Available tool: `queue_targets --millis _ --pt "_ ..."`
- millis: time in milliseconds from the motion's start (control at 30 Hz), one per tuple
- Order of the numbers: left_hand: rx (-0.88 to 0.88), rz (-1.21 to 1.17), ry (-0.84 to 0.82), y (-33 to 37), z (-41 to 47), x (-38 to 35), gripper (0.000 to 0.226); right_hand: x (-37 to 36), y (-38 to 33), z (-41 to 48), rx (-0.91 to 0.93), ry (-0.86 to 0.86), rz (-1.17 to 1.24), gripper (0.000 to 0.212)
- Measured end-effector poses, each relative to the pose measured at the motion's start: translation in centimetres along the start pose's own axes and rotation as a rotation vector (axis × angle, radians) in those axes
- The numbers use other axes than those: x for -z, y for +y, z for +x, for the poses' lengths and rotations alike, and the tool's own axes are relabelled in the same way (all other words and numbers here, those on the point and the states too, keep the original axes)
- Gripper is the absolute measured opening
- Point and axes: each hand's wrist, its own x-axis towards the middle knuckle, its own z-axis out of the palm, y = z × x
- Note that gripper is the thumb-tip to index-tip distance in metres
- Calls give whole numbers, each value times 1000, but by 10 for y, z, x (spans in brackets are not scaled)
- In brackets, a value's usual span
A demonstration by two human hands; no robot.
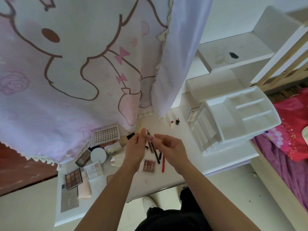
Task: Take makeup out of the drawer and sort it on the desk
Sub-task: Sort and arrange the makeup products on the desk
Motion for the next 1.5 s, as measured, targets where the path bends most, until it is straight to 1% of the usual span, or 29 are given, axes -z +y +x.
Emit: queue_targets --millis 67,200,267,333,367,433,467,500,567,633,700,767,833,867,933,967,1067,1133,1200,1267,1333,1400,1467,1500 --pt "-4 -10 -13 3 -1 3 46 1 -5 -1 -44 -40 52 24" --pt "-83 49 -73 8 0 11 47 -2 -16 -3 -263 -118 176 41" --pt "-96 76 -75 11 1 14 44 -3 -18 -1 -256 -108 184 40" --pt "-95 68 -59 12 1 16 43 -1 -18 1 -181 -87 202 28" --pt "-91 53 -54 13 1 16 43 1 -19 3 -141 -80 195 25" --pt "-84 23 -48 14 0 17 45 4 -21 5 -99 -92 139 34" --pt "-81 18 -48 15 0 18 46 4 -22 6 -113 -115 130 41" --pt "-82 15 -51 15 0 18 46 4 -23 6 -158 -136 141 47" --pt "-89 20 -59 18 0 18 46 4 -27 4 -269 -164 149 52" --pt "-111 38 -74 20 -1 17 46 4 -30 2 -289 -151 135 48" --pt "-130 51 -79 21 -1 17 46 5 -30 1 -230 -113 178 35" --pt "-130 41 -70 22 0 17 44 7 -29 -1 -182 -106 242 29" --pt "-134 44 -75 23 1 17 43 7 -29 -1 -213 -138 289 30" --pt "-140 46 -86 24 1 17 43 6 -31 -1 -258 -157 290 34" --pt "-161 52 -106 26 0 15 43 3 -32 -1 -328 -167 244 50" --pt "-167 59 -105 26 0 15 43 2 -33 0 -323 -155 237 50" --pt "-131 48 -73 27 1 13 44 4 -33 2 -192 -89 253 31" --pt "-106 26 -63 25 2 14 45 7 -31 2 -109 -84 230 33" --pt "-107 20 -77 25 2 15 45 8 -30 3 -106 -111 214 39" --pt "-117 21 -95 26 3 15 44 8 -34 2 -192 -153 207 44" --pt "-129 43 -102 26 5 15 43 7 -39 2 -274 -147 205 48" --pt "-140 49 -102 25 7 16 42 8 -41 5 -234 -111 209 39" --pt "-143 17 -94 27 9 17 43 9 -39 6 -143 -89 204 26" --pt "-142 1 -95 28 10 18 43 11 -37 7 -102 -84 182 27"
